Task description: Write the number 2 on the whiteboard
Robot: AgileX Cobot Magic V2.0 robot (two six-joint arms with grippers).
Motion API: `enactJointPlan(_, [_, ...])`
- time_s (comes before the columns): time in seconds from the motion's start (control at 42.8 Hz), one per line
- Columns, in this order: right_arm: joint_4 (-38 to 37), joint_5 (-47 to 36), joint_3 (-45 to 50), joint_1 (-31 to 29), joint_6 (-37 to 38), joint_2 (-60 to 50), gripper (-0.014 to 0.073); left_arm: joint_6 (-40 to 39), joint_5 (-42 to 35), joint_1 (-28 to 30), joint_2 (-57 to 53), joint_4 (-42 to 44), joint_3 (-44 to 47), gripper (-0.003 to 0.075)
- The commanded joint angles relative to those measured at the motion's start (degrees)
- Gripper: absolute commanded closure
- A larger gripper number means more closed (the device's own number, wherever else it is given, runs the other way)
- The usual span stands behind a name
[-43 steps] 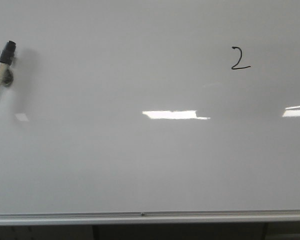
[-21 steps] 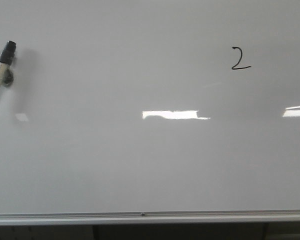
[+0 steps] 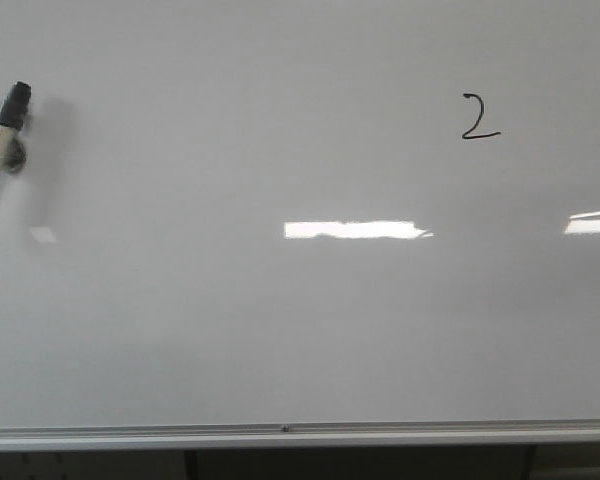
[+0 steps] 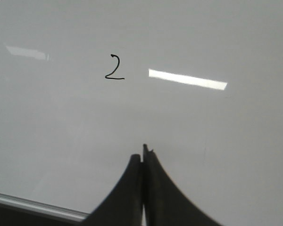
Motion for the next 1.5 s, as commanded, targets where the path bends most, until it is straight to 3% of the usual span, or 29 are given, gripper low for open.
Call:
enactJointPlan(0.0, [-0.21, -11.70, 4.48, -1.87, -0.46, -1.65, 0.0662, 0.12, -4.88, 0.12, -1.58, -0.51, 1.97, 0.0741])
enactJointPlan(0.28, [-0.20, -21.38, 14.87, -3.29, -0.46, -6.14, 0.0662, 0.12, -4.88, 0.12, -1.58, -0.51, 1.97, 0.0741])
enactJointPlan(0.631, [-0.09, -23.02, 14.65, -3.29, -0.25, -5.93, 0.0662, 0.12, -4.88, 0.12, -1.58, -0.51, 1.97, 0.0741])
enactJointPlan(0.888, [-5.57, -26.49, 14.65, -3.53, 8.11, -6.05, 0.0662, 0.12, -4.88, 0.12, -1.58, -0.51, 1.97, 0.0741])
enactJointPlan(1.472, [-5.30, -26.31, 14.65, -3.53, 8.17, -6.05, 0.0662, 0.12, -4.88, 0.12, -1.58, -0.51, 1.97, 0.0741])
